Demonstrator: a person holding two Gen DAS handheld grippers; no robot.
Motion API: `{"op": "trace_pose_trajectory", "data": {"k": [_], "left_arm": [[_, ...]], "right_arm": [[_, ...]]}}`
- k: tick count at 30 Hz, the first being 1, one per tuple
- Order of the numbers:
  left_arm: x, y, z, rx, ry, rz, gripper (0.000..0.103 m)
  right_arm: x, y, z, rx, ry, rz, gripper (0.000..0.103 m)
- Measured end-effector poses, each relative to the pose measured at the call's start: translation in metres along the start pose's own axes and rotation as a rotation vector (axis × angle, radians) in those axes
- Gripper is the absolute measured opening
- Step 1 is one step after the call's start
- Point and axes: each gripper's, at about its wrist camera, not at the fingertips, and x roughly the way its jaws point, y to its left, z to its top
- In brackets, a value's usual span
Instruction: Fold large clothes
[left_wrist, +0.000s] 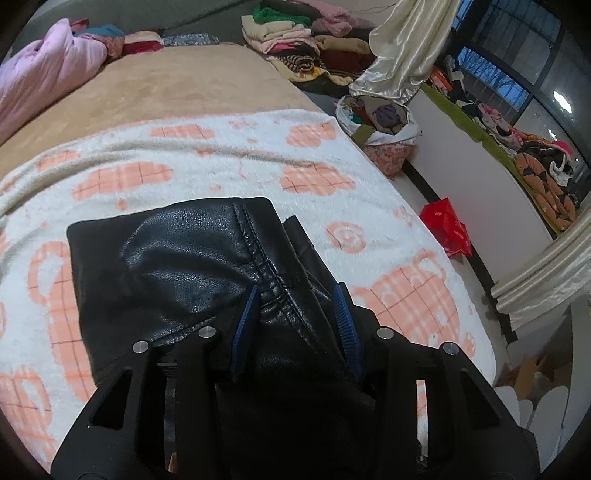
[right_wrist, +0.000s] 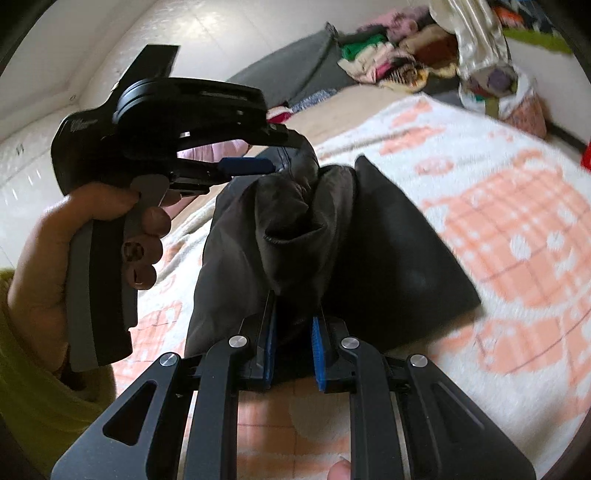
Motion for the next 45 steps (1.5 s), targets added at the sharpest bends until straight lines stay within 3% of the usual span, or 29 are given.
{"op": "trace_pose_trajectory", "data": {"k": [4, 6, 8, 11, 17, 20, 22, 24, 26, 31, 34, 38, 42, 45], "left_arm": [[0.010, 0.001, -0.003, -0.010, 0.022, -0.028, 0.044], [0.013, 0.001, -0.004, -0.015, 0.028, -0.040, 0.051], [0.014, 0.003, -0.004, -0.019, 0.028, -0.057, 0.059], [0.015, 0.008, -0.004, -0.038, 0.032, -0.093, 0.063], [0.012, 0.020, -0.002, -0.084, 0.032, -0.146, 0.064], [0.004, 0.026, 0.001, -0.094, 0.019, -0.168, 0.065], [-0.012, 0.037, 0.004, -0.117, -0.018, -0.179, 0.066], [-0.029, 0.048, 0.004, -0.125, -0.060, -0.161, 0.068], [-0.049, 0.065, -0.002, -0.136, -0.104, -0.118, 0.073], [-0.071, 0.117, -0.033, -0.248, -0.143, -0.051, 0.074], [-0.064, 0.134, -0.051, -0.312, -0.097, -0.084, 0.074], [-0.052, 0.120, -0.056, -0.278, -0.063, -0.098, 0.076], [-0.030, 0.090, -0.062, -0.207, -0.009, -0.085, 0.078], [-0.018, 0.070, -0.070, -0.132, 0.016, -0.033, 0.083]], "right_arm": [[0.004, -0.011, 0.000, 0.077, 0.036, 0.028, 0.021], [0.002, -0.014, 0.004, 0.086, 0.036, 0.019, 0.042], [0.001, -0.016, 0.008, 0.105, 0.036, 0.035, 0.052], [0.001, -0.020, 0.013, 0.128, 0.032, 0.066, 0.063], [0.003, -0.004, 0.035, 0.030, -0.010, 0.094, 0.073], [0.010, 0.006, 0.052, -0.031, -0.017, 0.090, 0.073], [0.022, 0.009, 0.059, -0.060, 0.004, 0.060, 0.065], [0.035, 0.009, 0.066, -0.073, 0.018, 0.086, 0.037], [0.041, 0.011, 0.070, -0.088, 0.016, 0.075, 0.029], [0.026, 0.038, 0.087, -0.253, -0.079, 0.132, 0.025], [0.011, 0.042, 0.100, -0.325, -0.158, 0.131, 0.024], [0.013, -0.008, 0.104, -0.190, -0.121, 0.087, 0.024], [0.032, -0.068, 0.079, 0.004, 0.070, -0.004, 0.024], [0.025, -0.086, 0.071, 0.100, 0.067, 0.020, 0.024]]}}
